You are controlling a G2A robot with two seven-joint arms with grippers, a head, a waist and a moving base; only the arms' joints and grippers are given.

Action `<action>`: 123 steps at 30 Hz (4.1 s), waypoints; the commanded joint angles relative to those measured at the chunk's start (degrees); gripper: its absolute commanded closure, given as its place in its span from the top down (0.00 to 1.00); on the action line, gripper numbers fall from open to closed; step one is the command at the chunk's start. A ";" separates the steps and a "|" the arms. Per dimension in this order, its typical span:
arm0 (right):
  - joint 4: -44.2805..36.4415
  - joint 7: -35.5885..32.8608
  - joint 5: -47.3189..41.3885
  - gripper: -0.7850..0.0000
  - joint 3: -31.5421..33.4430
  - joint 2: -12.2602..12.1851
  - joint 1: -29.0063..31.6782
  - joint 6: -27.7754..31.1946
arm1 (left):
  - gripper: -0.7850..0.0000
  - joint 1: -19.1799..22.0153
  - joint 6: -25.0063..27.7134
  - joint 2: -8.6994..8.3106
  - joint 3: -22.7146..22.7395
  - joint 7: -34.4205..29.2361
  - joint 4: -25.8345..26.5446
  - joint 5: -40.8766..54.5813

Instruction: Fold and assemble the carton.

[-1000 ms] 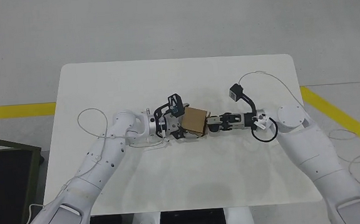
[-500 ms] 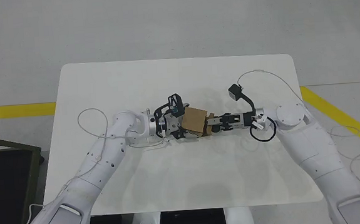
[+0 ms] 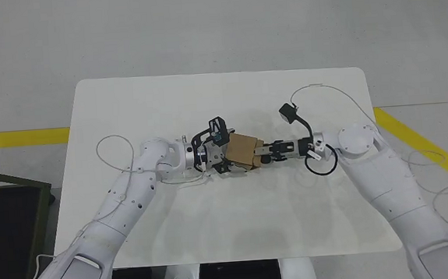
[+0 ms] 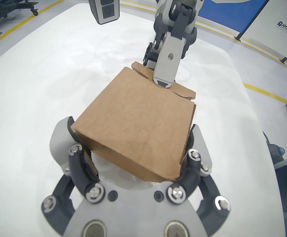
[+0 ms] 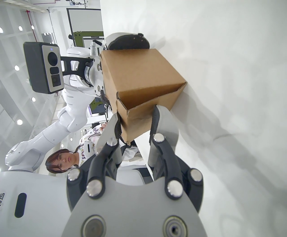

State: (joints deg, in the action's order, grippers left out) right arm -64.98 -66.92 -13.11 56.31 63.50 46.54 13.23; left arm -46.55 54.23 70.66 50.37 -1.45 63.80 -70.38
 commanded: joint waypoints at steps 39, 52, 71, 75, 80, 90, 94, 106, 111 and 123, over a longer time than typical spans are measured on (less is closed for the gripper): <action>-0.95 -0.19 -3.11 0.00 6.08 -1.62 3.68 0.45 | 1.00 -0.33 0.30 -0.18 0.42 -0.47 -0.06 0.17; -3.07 -0.38 -2.45 0.00 2.92 -0.89 3.40 -0.30 | 1.00 -0.31 0.09 -0.13 0.38 -0.61 0.11 0.46; -2.36 -0.06 -2.74 0.00 1.36 -0.26 2.24 0.14 | 1.00 -0.31 -0.05 -0.06 0.30 -1.08 0.31 1.03; -2.21 -0.16 -2.83 0.00 1.09 -0.16 2.10 0.24 | 1.00 -0.30 -0.15 -0.02 0.28 -1.11 0.29 1.27; -1.79 -0.31 -3.17 0.00 1.06 -0.09 1.99 0.46 | 1.00 -0.27 -0.18 -0.02 0.37 -1.10 0.23 1.44; -1.26 -0.80 -3.79 0.01 4.76 -1.15 3.07 2.29 | 1.00 -0.88 0.42 -0.70 2.63 -1.57 0.98 3.27; -1.51 -0.60 -4.23 0.05 7.01 -1.78 4.01 3.53 | 1.00 -2.38 1.02 -1.46 5.25 -1.66 2.67 6.35; -0.76 1.68 -5.90 1.00 12.11 -2.75 4.76 15.27 | 1.00 -6.54 -4.33 -4.12 15.86 -6.51 9.82 15.04; 3.86 5.55 -4.38 1.00 13.77 -2.83 2.88 23.59 | 1.00 -6.51 -7.77 -4.84 19.43 -8.08 10.63 15.98; 7.78 20.45 13.29 1.00 20.10 -4.17 -2.87 41.24 | 1.00 -3.99 -12.74 -6.35 26.39 -16.30 11.75 21.47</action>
State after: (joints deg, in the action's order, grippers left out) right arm -57.10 -47.77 -1.84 75.98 59.43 43.94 53.96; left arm -50.67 41.85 64.43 76.35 -16.81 75.35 -49.17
